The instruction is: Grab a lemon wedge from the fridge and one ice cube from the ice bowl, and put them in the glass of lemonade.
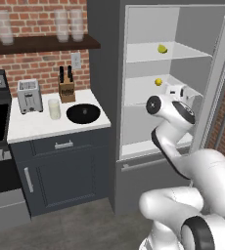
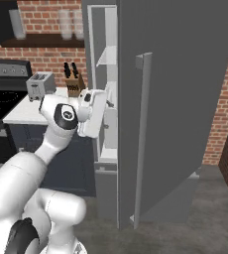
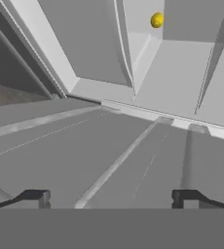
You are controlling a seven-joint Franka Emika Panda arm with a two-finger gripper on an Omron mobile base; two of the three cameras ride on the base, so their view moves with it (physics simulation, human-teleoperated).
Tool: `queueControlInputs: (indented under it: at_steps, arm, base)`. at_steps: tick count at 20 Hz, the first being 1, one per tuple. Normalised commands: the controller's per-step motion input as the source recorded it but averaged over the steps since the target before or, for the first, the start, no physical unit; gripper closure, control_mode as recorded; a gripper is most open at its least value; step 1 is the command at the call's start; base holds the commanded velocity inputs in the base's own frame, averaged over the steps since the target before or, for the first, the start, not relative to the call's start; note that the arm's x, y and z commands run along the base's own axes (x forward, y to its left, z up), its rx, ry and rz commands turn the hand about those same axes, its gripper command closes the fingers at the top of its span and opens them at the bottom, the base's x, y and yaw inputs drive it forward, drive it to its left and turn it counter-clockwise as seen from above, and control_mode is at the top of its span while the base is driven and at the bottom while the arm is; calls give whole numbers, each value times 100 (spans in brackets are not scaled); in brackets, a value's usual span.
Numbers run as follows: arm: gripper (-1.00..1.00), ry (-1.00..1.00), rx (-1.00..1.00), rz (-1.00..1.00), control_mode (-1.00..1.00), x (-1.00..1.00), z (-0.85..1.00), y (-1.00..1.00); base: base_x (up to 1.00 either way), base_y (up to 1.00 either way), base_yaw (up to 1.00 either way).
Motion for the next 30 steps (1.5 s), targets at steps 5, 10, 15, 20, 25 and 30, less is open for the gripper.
queueControlInputs:
  at_steps: [5, 10, 15, 20, 25, 30]
  arm:
    - [-100, 0, 0, -4, -100, 57, -20, -43]
    - [-100, 0, 0, -4, -100, 37, -21, -66]
    - [-100, 0, 0, -7, -100, 8, -24, -87]
    - [-100, 0, 0, -12, -100, -7, -27, -100]
    - [-100, 0, 3, -15, -100, -34, -22, -100]
    - [-100, 0, 5, -13, -100, -46, -14, -100]
  base:
    - [0, 0, 0]
    - [0, 0, 0]
    - [0, 0, 0]
    - [0, 0, 0]
    - [0, 0, 0]
    - [0, 0, 0]
